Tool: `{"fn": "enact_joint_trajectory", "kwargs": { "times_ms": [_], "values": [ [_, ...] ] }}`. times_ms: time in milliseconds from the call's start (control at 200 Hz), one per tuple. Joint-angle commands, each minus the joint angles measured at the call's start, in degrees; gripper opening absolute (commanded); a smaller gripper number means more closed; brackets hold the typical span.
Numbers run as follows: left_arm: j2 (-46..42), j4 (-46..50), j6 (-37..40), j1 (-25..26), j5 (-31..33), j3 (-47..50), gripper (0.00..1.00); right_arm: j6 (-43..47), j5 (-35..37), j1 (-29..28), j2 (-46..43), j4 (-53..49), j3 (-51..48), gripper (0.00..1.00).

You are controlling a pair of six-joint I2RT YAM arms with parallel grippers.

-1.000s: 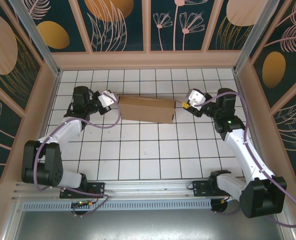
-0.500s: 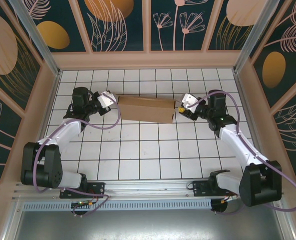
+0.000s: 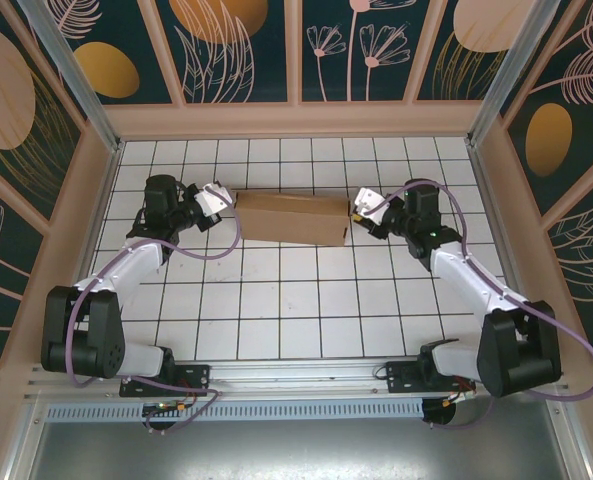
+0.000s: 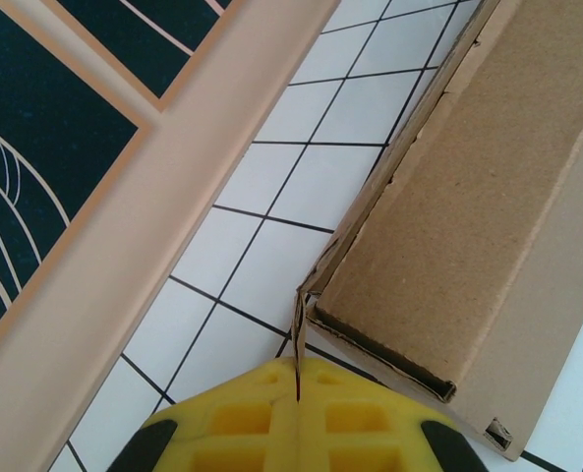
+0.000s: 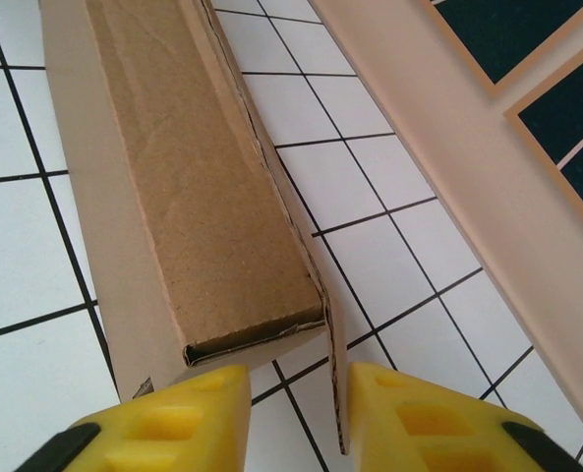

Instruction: Fold the paper box

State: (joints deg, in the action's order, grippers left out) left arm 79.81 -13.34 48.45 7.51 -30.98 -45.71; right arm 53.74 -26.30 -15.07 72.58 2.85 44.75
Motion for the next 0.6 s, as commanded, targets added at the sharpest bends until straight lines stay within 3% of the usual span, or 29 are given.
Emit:
{"fn": "enact_joint_trajectory", "kwargs": {
  "times_ms": [0,345,465,596],
  "values": [
    [-1.42,-0.54,1.06,0.23,-0.18,0.7,0.0,0.67,1.95,-0.74,1.19,2.38,2.42,0.27],
    [-1.91,-0.76,-1.62,0.44,-0.75,0.84,0.0,-1.46,4.5,-2.59,2.37,1.55,3.73,0.0],
    [-2.51,-1.79,-7.43,1.73,-0.63,1.09,0.0,-8.18,2.07,-2.68,2.54,2.03,4.27,0.0],
    [-1.76,4.72,-9.8,3.83,-0.14,-1.51,0.0,-12.26,1.49,-3.74,3.5,3.33,4.46,0.0]
  ]
}}
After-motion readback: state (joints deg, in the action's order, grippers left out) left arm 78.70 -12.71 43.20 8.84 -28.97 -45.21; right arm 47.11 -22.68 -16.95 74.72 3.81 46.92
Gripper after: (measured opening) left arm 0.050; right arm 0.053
